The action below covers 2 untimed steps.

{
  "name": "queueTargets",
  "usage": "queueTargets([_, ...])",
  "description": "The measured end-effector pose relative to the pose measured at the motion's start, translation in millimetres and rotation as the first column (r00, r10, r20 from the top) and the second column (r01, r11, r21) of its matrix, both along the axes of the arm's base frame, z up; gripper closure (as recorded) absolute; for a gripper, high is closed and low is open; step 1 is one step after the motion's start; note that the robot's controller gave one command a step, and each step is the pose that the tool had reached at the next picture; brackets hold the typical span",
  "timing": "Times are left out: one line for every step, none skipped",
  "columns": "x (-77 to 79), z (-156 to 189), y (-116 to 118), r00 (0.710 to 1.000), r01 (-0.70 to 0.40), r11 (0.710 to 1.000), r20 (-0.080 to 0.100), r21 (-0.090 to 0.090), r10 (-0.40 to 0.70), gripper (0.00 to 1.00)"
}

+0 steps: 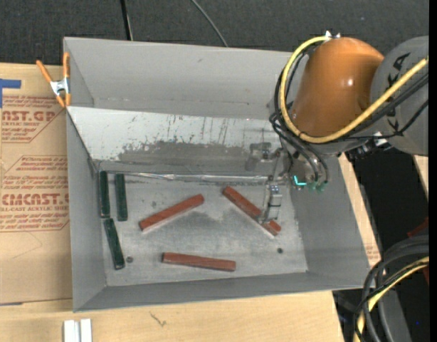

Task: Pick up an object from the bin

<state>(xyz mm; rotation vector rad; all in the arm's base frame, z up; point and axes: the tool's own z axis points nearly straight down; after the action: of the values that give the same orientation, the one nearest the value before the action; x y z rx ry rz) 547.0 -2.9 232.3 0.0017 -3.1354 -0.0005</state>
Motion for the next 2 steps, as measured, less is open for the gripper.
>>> queueTargets([1.4, 4.7, 0.0, 1.000, 0.000, 1.000, 0.008, 0.000, 0.000, 0.00])
queueTargets([-5.3, -48.5, -12.3, 1.000, 0.012, 1.000, 0.014, 0.000, -0.012, 0.00])
